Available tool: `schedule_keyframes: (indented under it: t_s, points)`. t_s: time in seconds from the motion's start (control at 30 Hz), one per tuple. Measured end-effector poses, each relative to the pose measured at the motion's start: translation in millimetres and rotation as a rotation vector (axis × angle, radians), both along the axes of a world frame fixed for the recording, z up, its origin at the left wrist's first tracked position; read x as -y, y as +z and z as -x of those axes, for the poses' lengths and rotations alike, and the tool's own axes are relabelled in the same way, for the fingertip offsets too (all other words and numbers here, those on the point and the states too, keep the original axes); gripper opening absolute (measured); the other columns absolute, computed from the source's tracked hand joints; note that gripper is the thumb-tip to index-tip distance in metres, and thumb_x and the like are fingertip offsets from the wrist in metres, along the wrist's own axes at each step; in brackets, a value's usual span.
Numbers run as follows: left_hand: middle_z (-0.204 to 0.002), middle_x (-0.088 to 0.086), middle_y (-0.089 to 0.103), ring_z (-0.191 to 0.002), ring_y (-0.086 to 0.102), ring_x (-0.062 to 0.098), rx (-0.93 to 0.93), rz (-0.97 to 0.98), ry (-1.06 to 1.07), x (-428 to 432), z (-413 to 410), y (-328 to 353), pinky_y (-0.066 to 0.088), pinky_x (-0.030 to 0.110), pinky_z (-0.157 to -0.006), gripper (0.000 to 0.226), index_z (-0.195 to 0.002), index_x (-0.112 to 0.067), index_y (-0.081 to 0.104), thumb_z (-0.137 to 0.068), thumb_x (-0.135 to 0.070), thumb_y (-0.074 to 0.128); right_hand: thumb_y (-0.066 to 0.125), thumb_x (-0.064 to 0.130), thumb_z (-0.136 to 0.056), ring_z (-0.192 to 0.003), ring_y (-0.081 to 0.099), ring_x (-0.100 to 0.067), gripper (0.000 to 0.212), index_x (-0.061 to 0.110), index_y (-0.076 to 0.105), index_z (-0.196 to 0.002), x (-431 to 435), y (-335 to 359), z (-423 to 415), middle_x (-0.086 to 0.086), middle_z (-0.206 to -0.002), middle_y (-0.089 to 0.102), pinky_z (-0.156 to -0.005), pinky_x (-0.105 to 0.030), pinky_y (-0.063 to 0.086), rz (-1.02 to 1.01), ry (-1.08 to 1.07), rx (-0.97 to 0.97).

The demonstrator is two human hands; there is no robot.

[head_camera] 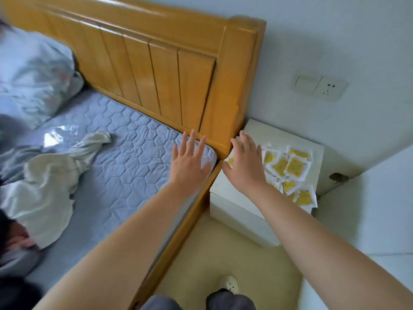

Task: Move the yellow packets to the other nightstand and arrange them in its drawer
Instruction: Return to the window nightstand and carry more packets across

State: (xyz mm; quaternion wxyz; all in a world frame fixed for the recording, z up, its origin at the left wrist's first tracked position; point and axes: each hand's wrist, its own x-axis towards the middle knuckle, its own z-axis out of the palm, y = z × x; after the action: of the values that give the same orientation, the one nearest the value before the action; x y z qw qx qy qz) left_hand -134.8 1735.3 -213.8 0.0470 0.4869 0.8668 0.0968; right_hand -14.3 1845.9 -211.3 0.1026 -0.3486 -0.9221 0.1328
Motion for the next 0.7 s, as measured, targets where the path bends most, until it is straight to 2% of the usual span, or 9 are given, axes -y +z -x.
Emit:
schedule_keyframes:
  t_s: [0.2,0.3,0.47,0.63,0.7]
  points:
    - [-0.16,0.003,-0.016,-0.146,-0.019,0.023,-0.117,-0.123,0.202,143.6,40.8,70.8,-0.003,0.047,-0.118,0.073,-0.153,-0.025,-0.002,-0.097,-0.046,0.039,0.051,0.038,-0.092,-0.147,0.003,-0.03,0.069,0.01,0.022,-0.148,126.2,68.0,61.3,-0.014,-0.159,0.005,-0.115,-0.051,0.009,-0.14,0.236,-0.026]
    - [-0.16,0.002,-0.016,-0.146,-0.02,0.023,-0.186,-0.168,0.308,248.0,60.0,96.0,-0.004,0.048,-0.118,0.073,-0.154,-0.025,-0.001,-0.097,-0.046,0.04,0.048,0.037,-0.093,-0.147,0.001,-0.03,0.069,0.01,0.019,-0.149,217.1,92.9,94.1,-0.014,-0.159,0.002,-0.116,-0.051,0.006,-0.212,0.34,-0.065]
    - [-0.16,0.002,-0.014,-0.146,-0.019,0.023,-0.277,-0.192,0.516,449.6,87.5,131.3,-0.005,0.05,-0.118,0.072,-0.154,-0.027,0.002,-0.096,-0.047,0.041,0.059,0.028,-0.086,-0.142,0.021,-0.037,0.065,0.002,0.037,-0.141,406.1,134.1,162.5,-0.021,-0.153,0.023,-0.111,-0.059,0.019,-0.302,0.502,-0.154]
    - [-0.16,0.003,-0.017,-0.146,-0.02,0.025,-0.401,-0.134,0.722,640.6,103.7,163.9,-0.007,0.051,-0.116,0.072,-0.154,-0.026,0.0,-0.097,-0.047,0.038,0.056,0.031,-0.087,-0.145,0.014,-0.035,0.067,0.005,0.031,-0.143,583.7,165.3,210.4,-0.019,-0.156,0.017,-0.113,-0.057,0.012,-0.299,0.698,-0.191]
    - [-0.16,0.004,-0.018,-0.146,-0.021,0.025,-0.428,-0.114,0.806,700.4,105.6,172.1,-0.007,0.051,-0.116,0.072,-0.154,-0.025,-0.002,-0.098,-0.048,0.036,0.061,0.031,-0.084,-0.143,0.019,-0.036,0.07,0.005,0.033,-0.142,639.0,175.7,222.3,-0.019,-0.154,0.023,-0.112,-0.058,0.016,-0.345,0.791,-0.21]
